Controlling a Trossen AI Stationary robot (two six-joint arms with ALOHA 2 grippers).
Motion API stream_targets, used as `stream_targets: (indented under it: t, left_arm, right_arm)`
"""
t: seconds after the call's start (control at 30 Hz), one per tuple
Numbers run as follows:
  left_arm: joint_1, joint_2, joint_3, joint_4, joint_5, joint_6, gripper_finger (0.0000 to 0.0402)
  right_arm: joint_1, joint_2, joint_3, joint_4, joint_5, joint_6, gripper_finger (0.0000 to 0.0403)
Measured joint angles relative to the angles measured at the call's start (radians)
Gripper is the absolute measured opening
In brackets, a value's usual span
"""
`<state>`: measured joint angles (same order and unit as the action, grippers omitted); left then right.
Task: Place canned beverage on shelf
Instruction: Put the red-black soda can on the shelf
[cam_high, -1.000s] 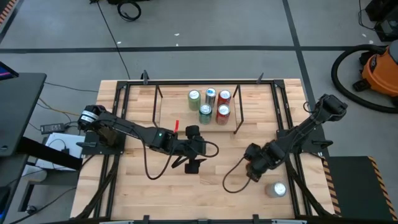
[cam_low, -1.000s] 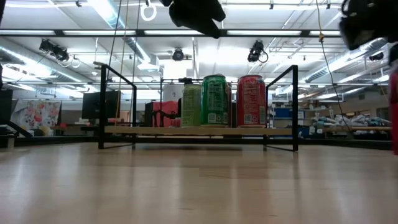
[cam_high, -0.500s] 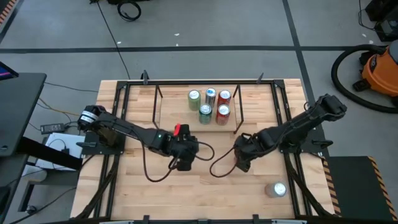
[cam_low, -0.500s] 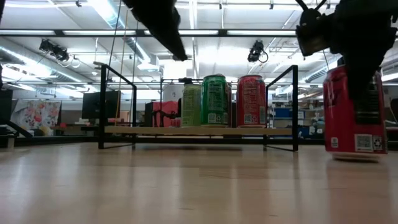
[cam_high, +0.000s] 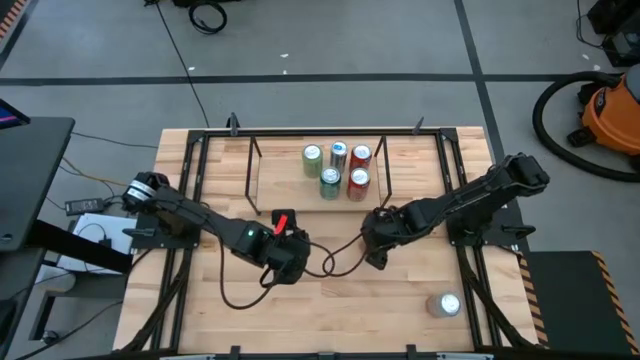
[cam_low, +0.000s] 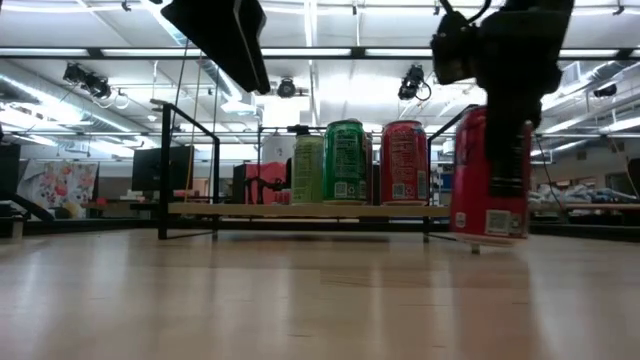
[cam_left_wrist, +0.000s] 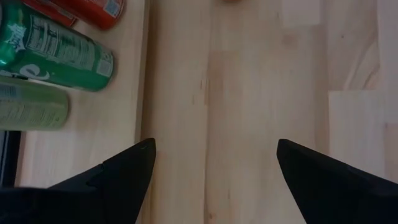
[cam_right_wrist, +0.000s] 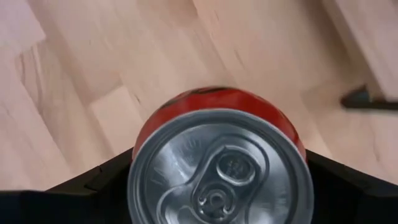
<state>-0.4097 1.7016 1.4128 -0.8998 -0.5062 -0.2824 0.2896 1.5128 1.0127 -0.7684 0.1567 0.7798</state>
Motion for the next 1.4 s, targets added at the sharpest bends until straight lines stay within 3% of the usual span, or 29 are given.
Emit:
stream_targets:
  t: [0.6,1.07,1.4]
  left_arm:
    - [-0.044,-0.001,-0.065,0.057,-0.017,-0.166,0.0347]
    - [-0.044,-0.001,-0.065,0.054,-0.03,-0.406,0.0347]
    - [-0.107,-0.001,-0.065,0.01,-0.016,-0.463,0.0347]
  right_arm:
    - [-0.128,0.208,0.189,0.209,0.007,-0.385,0.0346]
    - [-0.162,0.203,0.192,0.22,-0.024,-0.389,0.0346]
    - [-0.154,0.203,0.192,0.153,-0.092,-0.355,0.0346]
